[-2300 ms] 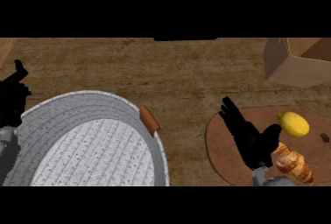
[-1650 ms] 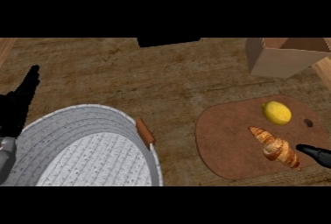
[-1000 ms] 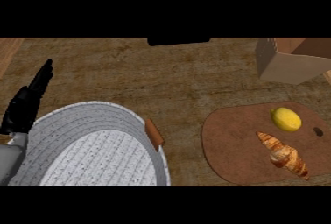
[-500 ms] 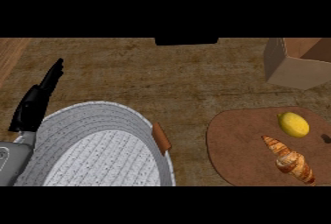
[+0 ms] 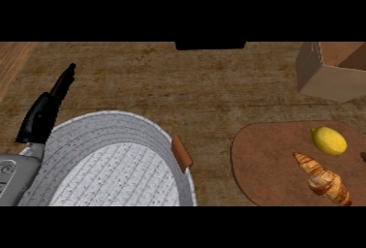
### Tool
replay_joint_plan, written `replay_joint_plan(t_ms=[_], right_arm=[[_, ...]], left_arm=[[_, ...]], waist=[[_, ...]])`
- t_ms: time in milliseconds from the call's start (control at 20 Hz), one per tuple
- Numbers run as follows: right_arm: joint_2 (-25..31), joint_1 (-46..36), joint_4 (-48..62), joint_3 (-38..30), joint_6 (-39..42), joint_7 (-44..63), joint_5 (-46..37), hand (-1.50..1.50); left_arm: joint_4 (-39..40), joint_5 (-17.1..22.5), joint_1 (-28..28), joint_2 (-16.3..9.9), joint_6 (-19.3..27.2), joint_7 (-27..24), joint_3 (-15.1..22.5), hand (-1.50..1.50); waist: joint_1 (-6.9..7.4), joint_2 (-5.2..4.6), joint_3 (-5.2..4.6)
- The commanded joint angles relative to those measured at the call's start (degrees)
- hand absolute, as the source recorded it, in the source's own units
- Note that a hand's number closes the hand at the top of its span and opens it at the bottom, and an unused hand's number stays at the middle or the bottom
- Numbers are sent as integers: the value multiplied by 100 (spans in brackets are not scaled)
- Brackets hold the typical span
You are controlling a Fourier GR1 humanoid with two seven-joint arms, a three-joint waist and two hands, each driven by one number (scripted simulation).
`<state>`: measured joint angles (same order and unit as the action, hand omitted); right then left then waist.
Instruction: Pick the croissant from the cutting board and place it in the cardboard box
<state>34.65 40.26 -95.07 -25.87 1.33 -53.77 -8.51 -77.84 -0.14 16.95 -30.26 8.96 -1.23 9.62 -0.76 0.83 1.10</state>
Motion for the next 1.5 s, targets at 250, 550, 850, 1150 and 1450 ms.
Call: replay_joint_plan(t_ms=[250, 550, 850, 1150, 1450], right_arm=[[-410, -74, -509, 766, -225, 719, -803, -150], [-570, -502, -418, 683, -451, 824, -874, -150], [-672, -727, -443, 813, -707, 1036, -1303, -150], [-672, -1235, -174, 1098, -714, 1423, -1716, -150], [-871, -1332, -194, 1315, -797, 1720, -2051, -150]], left_arm=[[330, 78, -649, 584, -40, -93, 355, 0], [280, 18, -593, 541, -52, -83, 335, 0], [227, 131, -493, 548, -120, 149, 244, 0], [162, -9, -498, 657, -29, 220, 361, 0], [99, 6, -753, 554, -111, -8, 288, 0]], waist=[[102, -108, -119], [94, -88, -113], [108, -89, -112], [173, -96, -108], [181, -87, -111]])
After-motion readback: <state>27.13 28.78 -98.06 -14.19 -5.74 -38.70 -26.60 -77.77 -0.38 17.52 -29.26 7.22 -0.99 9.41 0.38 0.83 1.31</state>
